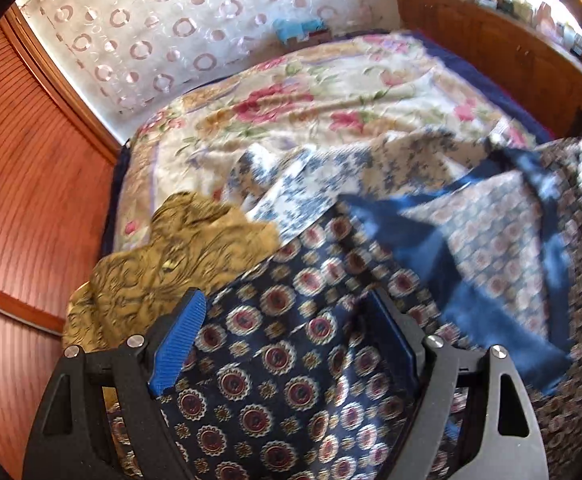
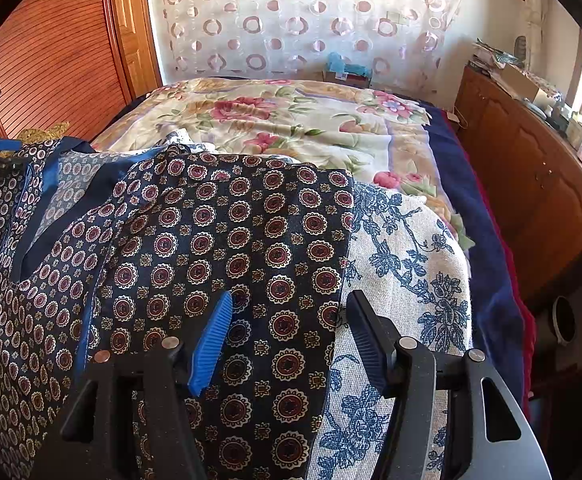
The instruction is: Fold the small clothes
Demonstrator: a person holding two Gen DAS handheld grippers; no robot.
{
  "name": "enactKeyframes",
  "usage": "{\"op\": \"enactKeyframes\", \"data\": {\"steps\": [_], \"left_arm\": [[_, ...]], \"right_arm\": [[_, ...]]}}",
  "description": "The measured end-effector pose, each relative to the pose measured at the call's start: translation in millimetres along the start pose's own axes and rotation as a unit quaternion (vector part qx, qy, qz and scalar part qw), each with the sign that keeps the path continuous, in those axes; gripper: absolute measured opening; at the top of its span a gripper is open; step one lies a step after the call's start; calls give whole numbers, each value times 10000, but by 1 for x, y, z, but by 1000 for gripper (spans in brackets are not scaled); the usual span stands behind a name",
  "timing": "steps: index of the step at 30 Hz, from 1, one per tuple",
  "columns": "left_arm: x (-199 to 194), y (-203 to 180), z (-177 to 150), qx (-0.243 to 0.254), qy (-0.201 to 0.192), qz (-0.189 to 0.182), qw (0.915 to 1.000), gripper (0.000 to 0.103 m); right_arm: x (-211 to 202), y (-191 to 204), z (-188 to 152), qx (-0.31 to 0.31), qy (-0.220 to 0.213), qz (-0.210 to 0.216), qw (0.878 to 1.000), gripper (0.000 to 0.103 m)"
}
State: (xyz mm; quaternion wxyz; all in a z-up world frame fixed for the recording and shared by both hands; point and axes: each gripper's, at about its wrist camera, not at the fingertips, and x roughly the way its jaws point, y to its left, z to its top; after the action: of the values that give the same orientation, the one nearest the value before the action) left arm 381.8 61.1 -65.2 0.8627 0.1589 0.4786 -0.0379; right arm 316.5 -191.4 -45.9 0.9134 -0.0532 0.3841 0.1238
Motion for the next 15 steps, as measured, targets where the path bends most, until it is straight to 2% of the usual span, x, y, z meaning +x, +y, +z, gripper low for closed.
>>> {"op": "enactKeyframes", "data": {"steps": [7,11,15], "left_arm": [[-35,14,-10,-172,-520,-217,9983,84],[-61,34,-24,-322,-880,-180,9954,85],[-72,54,-42,-521,-946,-68,9941,85]], "right_arm": [[0,0,0,3,-1,7,10000,62],[0,0,0,16,-4,34,10000,62],[-3,-4,3,26,-11,45,10000,62]]}}
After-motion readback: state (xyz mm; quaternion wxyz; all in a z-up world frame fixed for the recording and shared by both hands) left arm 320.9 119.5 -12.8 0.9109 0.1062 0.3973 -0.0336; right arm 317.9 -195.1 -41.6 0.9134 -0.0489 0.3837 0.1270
